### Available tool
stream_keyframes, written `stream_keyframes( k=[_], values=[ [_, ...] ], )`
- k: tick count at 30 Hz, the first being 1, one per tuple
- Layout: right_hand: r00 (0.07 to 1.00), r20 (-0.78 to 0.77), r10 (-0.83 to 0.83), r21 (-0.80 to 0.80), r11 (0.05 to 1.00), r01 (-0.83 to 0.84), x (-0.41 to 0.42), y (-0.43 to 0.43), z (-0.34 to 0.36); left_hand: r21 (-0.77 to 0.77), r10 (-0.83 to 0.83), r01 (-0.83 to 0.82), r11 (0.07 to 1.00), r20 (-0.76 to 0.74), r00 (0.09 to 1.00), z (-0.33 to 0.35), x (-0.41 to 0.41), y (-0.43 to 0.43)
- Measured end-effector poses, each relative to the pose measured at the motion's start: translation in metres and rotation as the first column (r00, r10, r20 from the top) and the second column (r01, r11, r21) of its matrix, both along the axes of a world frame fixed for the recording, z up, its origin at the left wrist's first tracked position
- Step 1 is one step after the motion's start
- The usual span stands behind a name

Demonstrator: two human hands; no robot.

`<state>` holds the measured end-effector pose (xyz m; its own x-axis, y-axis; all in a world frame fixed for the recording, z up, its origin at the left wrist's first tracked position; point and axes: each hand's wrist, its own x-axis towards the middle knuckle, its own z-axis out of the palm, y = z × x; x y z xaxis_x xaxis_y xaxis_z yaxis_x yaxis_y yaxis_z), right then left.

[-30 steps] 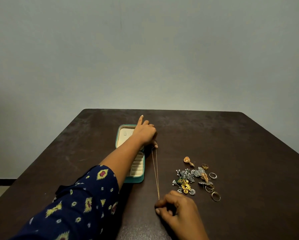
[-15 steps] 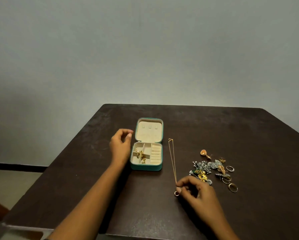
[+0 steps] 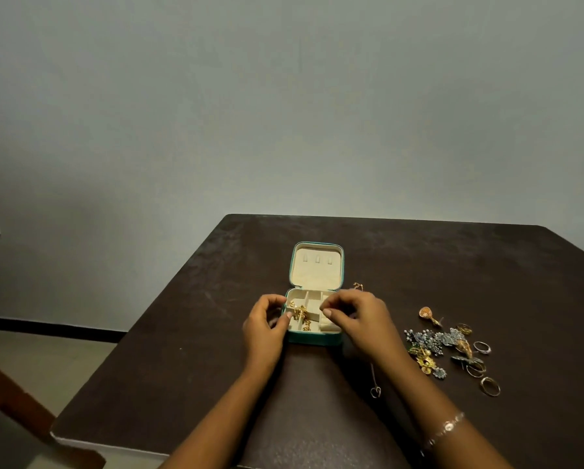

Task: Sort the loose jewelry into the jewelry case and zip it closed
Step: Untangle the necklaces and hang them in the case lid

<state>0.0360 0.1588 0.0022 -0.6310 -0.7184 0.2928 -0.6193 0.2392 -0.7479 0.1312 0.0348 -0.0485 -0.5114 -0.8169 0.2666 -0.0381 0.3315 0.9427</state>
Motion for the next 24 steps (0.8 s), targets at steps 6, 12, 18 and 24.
stream_keyframes(
  k=[6,12,18,24],
  values=[
    [0.988,-0.141,0.061,0.276,0.961,-0.02,-0.023,-0.061,0.001,0.003,-0.024,0.024,1.0,-0.011,1.0,0.004,0.002,0.004],
    [0.968,-0.147,0.201,0.491,0.865,-0.105,-0.032,-0.081,0.002,-0.03,0.002,-0.002,1.0,-0.004,1.0,0.006,0.001,0.005],
    [0.974,-0.085,0.208,0.472,0.87,-0.144,-0.034,-0.079,0.004,-0.023,0.008,-0.008,1.0,0.003,1.0,0.005,0.001,0.005],
    [0.974,0.102,0.202,0.282,0.933,-0.223,-0.036,-0.069,0.014,-0.024,0.011,-0.011,1.0,-0.005,1.0,0.007,0.0,0.004]
  ],
)
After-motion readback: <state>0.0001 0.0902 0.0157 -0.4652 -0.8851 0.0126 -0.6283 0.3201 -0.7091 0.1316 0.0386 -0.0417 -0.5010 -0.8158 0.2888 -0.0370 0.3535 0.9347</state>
